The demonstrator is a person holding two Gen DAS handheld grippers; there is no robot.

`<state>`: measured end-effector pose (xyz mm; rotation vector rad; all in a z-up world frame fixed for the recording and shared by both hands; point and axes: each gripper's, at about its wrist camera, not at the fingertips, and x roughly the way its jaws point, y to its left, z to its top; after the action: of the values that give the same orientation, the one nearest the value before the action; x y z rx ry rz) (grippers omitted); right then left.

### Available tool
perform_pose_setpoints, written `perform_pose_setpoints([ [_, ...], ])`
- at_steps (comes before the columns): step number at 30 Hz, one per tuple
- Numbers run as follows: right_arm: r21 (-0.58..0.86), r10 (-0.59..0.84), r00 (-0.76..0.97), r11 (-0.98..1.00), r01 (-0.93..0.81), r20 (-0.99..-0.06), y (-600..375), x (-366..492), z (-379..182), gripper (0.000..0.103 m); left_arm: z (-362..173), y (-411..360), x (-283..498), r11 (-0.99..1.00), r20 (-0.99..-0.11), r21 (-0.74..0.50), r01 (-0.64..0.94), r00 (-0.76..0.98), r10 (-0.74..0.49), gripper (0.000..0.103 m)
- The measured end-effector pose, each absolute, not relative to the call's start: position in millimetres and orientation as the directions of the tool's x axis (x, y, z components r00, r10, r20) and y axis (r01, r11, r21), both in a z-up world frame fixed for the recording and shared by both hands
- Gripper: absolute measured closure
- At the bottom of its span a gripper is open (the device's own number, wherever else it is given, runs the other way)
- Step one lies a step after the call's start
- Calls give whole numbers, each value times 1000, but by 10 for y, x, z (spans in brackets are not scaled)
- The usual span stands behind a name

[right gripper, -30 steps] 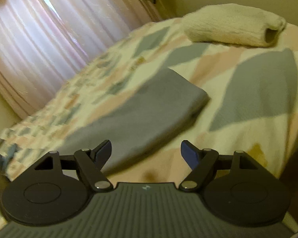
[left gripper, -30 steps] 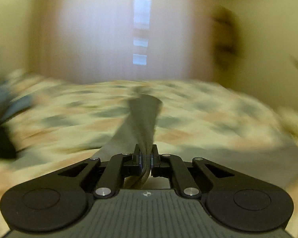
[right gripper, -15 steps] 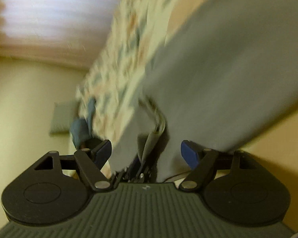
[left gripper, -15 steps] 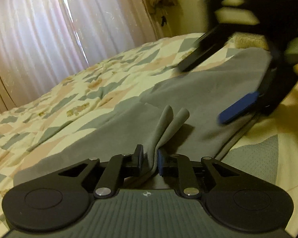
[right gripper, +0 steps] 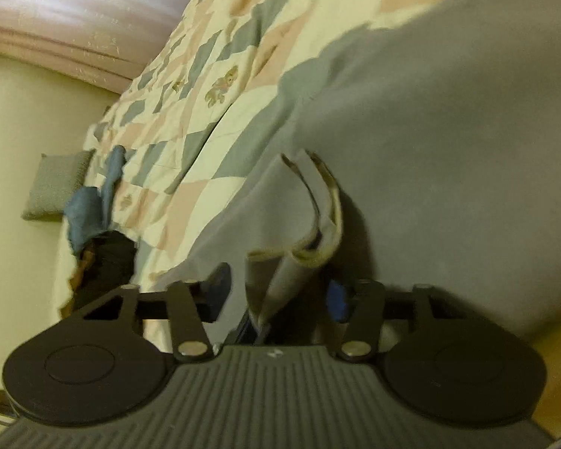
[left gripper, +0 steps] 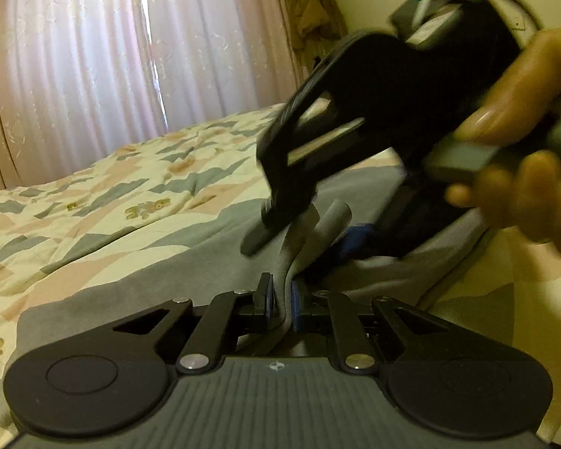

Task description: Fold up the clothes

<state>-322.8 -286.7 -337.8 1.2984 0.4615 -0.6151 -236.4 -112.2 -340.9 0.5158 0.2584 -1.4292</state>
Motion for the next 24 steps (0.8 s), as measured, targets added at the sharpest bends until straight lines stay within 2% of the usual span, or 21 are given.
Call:
perform_pose_setpoints([
  [1,739,-163,757,163,654,-633,-2879,-3172,-3406,84,-3406,-1103,-2360,54,-471,186,981,137,-871,88],
  [2,739,-168,759,174,650,-629,-2886,-3174,-3439,95,-3393,-1063,-2342,52,-472,184,982,135,-871,87],
  [7,704,-303,790,358,613,-533,-2799,-3358,-3276,96,-3080,-755,-2075,42,-472,49,998,60,-879,84],
  [10,618,-431,770,462,636,-470,-2713,-3669,-3018,96,-2884,-739,-1906,56,-456,-27,998,38,-889,85],
  [14,533,-600,681,443,720,-420,-2758,-4405,-2815,96,-2882,-1042,-1876,50,-498,-39,998,24,-867,85],
  [17,494,-690,588,368,787,-422,-2849,-4997,-2842,96,-3045,-1345,-1936,27,-576,-73,997,-20,-817,85],
  [19,464,-706,535,320,826,-465,-2921,-5305,-2948,96,-3184,-1513,-2004,19,-624,-86,996,-39,-780,85],
  [22,487,-657,519,255,835,-546,-3012,-5588,-3281,96,-3302,-1611,-2126,11,-646,-51,999,-25,-763,85],
  [24,499,-647,534,263,826,-544,-3013,-5646,-3386,96,-3282,-1626,-2161,7,-642,-34,999,-17,-766,85],
])
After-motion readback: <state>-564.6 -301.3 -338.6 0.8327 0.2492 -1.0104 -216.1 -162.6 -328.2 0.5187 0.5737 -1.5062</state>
